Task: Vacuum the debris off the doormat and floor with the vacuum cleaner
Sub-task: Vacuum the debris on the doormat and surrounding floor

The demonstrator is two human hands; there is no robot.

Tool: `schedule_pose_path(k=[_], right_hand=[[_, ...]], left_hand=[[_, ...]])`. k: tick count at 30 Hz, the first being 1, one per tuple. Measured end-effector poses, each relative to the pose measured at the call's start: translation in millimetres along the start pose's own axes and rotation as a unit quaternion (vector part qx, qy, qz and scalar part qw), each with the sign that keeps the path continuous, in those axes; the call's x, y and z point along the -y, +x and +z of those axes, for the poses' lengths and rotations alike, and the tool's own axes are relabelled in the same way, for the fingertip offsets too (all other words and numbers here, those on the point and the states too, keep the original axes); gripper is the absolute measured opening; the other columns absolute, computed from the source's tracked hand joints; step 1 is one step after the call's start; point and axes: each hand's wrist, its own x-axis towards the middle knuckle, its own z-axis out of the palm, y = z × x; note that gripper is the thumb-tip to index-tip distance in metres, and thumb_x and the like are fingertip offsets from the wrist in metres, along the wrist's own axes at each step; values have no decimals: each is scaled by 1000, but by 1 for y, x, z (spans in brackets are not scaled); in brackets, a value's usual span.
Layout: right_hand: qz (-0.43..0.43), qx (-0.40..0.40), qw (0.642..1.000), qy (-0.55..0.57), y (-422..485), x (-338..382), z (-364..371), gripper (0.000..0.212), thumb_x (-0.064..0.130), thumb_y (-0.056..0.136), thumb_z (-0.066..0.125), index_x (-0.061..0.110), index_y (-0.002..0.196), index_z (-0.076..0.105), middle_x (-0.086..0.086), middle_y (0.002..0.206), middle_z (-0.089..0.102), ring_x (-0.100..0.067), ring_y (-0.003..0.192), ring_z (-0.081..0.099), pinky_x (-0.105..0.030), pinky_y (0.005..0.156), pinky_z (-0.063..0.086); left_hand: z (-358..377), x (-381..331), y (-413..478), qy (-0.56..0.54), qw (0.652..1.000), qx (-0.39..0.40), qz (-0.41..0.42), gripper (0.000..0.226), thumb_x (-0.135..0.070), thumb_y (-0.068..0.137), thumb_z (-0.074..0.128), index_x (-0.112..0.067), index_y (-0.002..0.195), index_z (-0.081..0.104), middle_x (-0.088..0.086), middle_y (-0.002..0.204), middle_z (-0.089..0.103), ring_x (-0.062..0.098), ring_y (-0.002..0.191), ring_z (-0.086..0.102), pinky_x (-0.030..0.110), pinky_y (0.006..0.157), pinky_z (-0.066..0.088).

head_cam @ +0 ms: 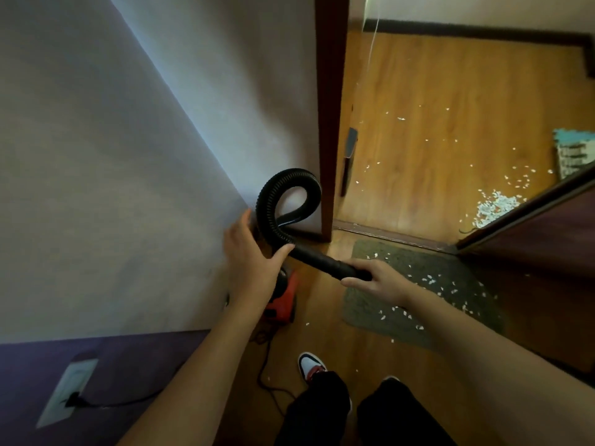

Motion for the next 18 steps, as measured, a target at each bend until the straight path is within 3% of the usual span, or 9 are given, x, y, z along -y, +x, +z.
schedule_pose_path(k=[2,4,6,8,11,13,15,18], right_hand=[[7,17,1000,-3,-19,-7,-4,34,43,99,62,28,130,63,13,90,64,9,75,57,-17,69,42],[12,34,999,2,-40,-18,-1,37,46,99,61,25,129,65,8,92,67,6,74,59,-17,68,43],[22,48,998,30,-62,-27,4,38,50,98,60,25,125,66,2,93,69,-6,75,62,-21,66,47],[19,59,997,51,-83,-35,8,32,49,98,62,27,121,67,5,91,69,-5,72,62,-18,63,45],[4,88,995,51,-108,-48,9,8,37,101,61,39,107,64,15,85,62,6,66,54,-13,61,38],[10,100,994,43,-125,-60,12,12,38,101,60,38,112,65,16,87,62,7,67,54,-15,61,37],[31,113,992,43,-142,-77,19,31,44,100,60,30,128,66,10,97,67,6,72,55,-18,65,41],[72,131,988,48,-161,-96,34,44,59,95,58,35,131,64,4,110,71,-6,89,62,-33,83,52]], left_hand=[[-2,-18,-14,202,950,-22,239,55,-40,76,78,-19,124,58,4,118,50,22,108,49,32,86,40],[14,-38,-24,257,895,113,347,44,-46,79,73,-21,114,63,-1,112,54,20,104,52,32,86,41],[43,-59,-34,304,839,303,335,49,-54,86,63,-24,123,57,-4,119,54,17,108,53,31,85,45],[75,-77,-44,350,765,451,297,50,-56,90,56,-24,129,53,-3,121,57,17,105,57,31,79,48],[115,-89,-70,320,694,618,186,36,-46,96,56,-20,121,54,-1,102,66,12,74,60,26,61,48],[133,-89,-88,268,681,674,101,39,-48,94,57,-16,117,55,-5,87,64,8,60,58,22,53,48],[146,-86,-105,243,668,700,69,46,-51,94,57,-8,112,59,-4,80,62,10,55,55,22,50,45],[162,-71,-128,216,665,714,35,52,-51,94,57,1,101,62,-2,69,55,13,51,49,21,47,39]])
